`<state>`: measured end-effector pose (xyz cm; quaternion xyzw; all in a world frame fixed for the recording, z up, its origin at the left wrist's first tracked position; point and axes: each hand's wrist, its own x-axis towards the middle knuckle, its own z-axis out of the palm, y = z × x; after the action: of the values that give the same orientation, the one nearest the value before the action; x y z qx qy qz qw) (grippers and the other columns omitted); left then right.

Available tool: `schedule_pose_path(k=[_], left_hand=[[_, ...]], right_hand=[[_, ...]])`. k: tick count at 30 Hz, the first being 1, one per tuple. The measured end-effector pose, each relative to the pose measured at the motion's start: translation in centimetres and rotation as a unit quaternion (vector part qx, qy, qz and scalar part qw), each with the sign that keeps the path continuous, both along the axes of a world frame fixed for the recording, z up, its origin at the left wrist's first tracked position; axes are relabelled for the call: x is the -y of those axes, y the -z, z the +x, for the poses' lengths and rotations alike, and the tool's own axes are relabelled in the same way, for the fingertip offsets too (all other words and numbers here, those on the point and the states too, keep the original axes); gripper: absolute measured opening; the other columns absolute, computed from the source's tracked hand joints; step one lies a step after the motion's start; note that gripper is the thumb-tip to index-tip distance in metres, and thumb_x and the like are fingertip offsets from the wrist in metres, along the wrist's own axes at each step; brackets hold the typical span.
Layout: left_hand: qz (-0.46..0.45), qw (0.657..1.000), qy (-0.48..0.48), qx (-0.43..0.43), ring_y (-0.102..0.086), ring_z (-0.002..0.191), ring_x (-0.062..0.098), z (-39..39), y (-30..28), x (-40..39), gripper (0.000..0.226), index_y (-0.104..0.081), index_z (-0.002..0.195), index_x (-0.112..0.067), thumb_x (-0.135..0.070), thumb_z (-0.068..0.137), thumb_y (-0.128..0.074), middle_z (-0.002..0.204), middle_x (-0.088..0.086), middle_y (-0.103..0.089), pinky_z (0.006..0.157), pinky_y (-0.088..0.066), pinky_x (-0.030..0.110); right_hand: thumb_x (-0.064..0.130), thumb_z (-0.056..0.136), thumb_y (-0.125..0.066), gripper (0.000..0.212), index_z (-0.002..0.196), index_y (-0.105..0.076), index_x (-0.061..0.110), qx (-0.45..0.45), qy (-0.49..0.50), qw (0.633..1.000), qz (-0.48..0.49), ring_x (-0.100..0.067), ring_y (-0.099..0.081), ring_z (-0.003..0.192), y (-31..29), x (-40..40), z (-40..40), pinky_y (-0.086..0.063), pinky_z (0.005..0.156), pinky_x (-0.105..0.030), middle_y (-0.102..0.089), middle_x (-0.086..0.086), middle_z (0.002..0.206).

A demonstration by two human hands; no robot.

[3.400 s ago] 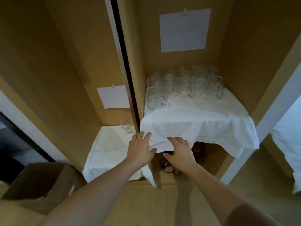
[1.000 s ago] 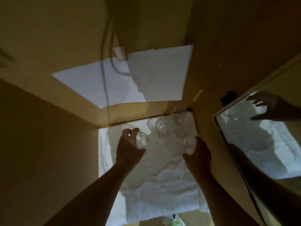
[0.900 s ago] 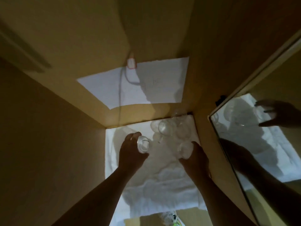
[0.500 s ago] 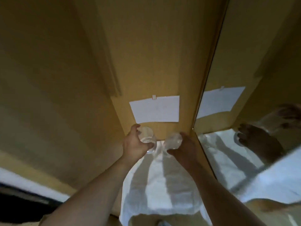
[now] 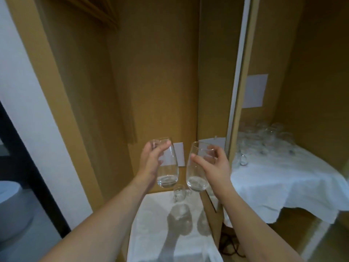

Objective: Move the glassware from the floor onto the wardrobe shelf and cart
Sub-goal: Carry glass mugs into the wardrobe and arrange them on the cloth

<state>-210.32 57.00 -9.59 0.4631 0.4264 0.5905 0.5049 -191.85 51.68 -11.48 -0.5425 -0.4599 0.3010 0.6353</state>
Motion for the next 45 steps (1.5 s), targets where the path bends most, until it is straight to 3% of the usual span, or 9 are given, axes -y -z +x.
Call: schedule_pose_path(k=[4, 7, 10, 14, 21, 26, 37, 41, 45], left_hand=[[0.003, 1.0, 0.031, 0.0, -0.066, 0.084, 0.025, 5.4, -0.7, 3.9, 0.039, -0.062, 0.101, -0.024, -0.039, 0.072, -0.083, 0.091, 0.005, -0.07, 0.069, -0.053, 0.038], [0.003, 0.999, 0.048, -0.009, -0.06, 0.076, 0.023, 10.9, -0.5, 6.3, 0.025, -0.062, 0.1, -0.02, -0.028, 0.083, -0.078, 0.083, 0.005, -0.066, 0.064, -0.05, 0.035], [-0.006, 0.997, 0.078, -0.018, -0.057, 0.067, 0.017, 17.1, 0.4, 8.1, 0.026, -0.061, 0.098, -0.021, -0.029, 0.082, -0.08, 0.08, 0.003, -0.065, 0.061, -0.047, 0.032], [-0.011, 0.995, 0.096, -0.033, -0.055, 0.068, 0.015, 25.2, 1.4, 9.6, 0.043, -0.062, 0.103, -0.017, -0.038, 0.073, -0.085, 0.079, 0.001, -0.065, 0.056, -0.044, 0.03], [-0.042, 0.993, 0.069, -0.089, -0.067, 0.086, 0.022, 35.0, 2.8, 10.3, 0.049, -0.061, 0.106, -0.023, -0.048, 0.071, -0.084, 0.101, 0.007, -0.071, 0.077, -0.056, 0.039], [-0.043, 0.99, 0.042, -0.129, -0.061, 0.106, 0.013, 39.0, 4.1, 7.4, 0.058, -0.06, 0.112, -0.031, -0.05, 0.066, -0.087, 0.111, -0.006, -0.067, 0.082, -0.045, 0.03], [-0.075, 0.988, 0.025, -0.13, -0.052, 0.122, 0.019, 45.8, 9.1, -4.9, 0.085, -0.056, 0.131, -0.036, -0.04, 0.057, -0.097, 0.13, -0.006, -0.057, 0.101, -0.049, 0.039], [-0.075, 0.988, 0.011, -0.136, -0.052, 0.12, 0.015, 47.2, 12.0, -8.7, 0.085, -0.055, 0.132, -0.04, -0.046, 0.058, -0.095, 0.132, -0.01, -0.056, 0.102, -0.05, 0.039], [-0.06, 0.983, 0.028, -0.172, -0.048, 0.123, 0.011, 48.2, 14.8, -11.0, 0.094, -0.04, 0.14, -0.041, -0.04, 0.063, -0.095, 0.134, -0.012, -0.05, 0.104, -0.045, 0.034]], right_hand=[[0.034, 0.076, -0.086, 0.062, 0.127, -0.053, 0.019, -0.047, -0.007, 0.999, 0.016, -0.005, -0.069, 0.085, -0.2, 3.2, 5.0, -0.058, 0.075, -0.025, -0.07, 0.005, 0.094], [0.056, 0.068, -0.084, 0.067, 0.122, -0.057, 0.026, -0.059, -0.011, 0.998, -0.007, -0.018, -0.071, 0.092, 0.2, 5.2, 10.7, -0.059, 0.087, -0.046, -0.073, -0.001, 0.097], [0.049, 0.077, -0.081, 0.044, 0.109, -0.053, 0.039, -0.043, -0.002, 0.999, -0.016, -0.022, -0.069, 0.096, 0.7, 7.6, 17.2, -0.059, 0.086, -0.044, -0.07, -0.005, 0.104], [0.054, 0.078, -0.078, 0.053, 0.117, -0.046, 0.037, -0.015, 0.033, 0.999, -0.04, -0.018, -0.067, 0.095, 1.9, 10.2, 25.6, -0.056, 0.092, -0.047, -0.068, -0.001, 0.101], [0.059, 0.076, -0.077, 0.06, 0.12, -0.045, 0.036, -0.022, 0.044, 0.992, -0.113, -0.019, -0.065, 0.099, 4.1, 11.1, 35.5, -0.057, 0.086, -0.045, -0.065, 0.001, 0.106], [0.056, 0.081, -0.074, 0.065, 0.129, -0.043, 0.026, -0.004, 0.054, 0.986, -0.155, -0.016, -0.061, 0.099, 4.8, 9.0, 39.3, -0.047, 0.066, -0.027, -0.061, 0.003, 0.112], [0.057, 0.073, -0.081, 0.085, 0.142, -0.038, 0.033, 0.11, 0.048, 0.978, -0.171, -0.021, -0.054, 0.122, 6.6, -3.0, 46.5, -0.05, 0.097, -0.041, -0.055, -0.001, 0.13], [0.045, 0.077, -0.083, 0.087, 0.148, -0.034, 0.029, 0.096, 0.041, 0.978, -0.178, -0.023, -0.049, 0.133, 7.9, -7.9, 47.7, -0.047, 0.098, -0.036, -0.05, -0.004, 0.142], [0.053, 0.071, -0.084, 0.098, 0.149, -0.03, 0.031, 0.107, 0.05, 0.969, -0.218, -0.02, -0.054, 0.122, 10.6, -10.8, 48.6, -0.05, 0.094, -0.034, -0.052, -0.003, 0.138]])
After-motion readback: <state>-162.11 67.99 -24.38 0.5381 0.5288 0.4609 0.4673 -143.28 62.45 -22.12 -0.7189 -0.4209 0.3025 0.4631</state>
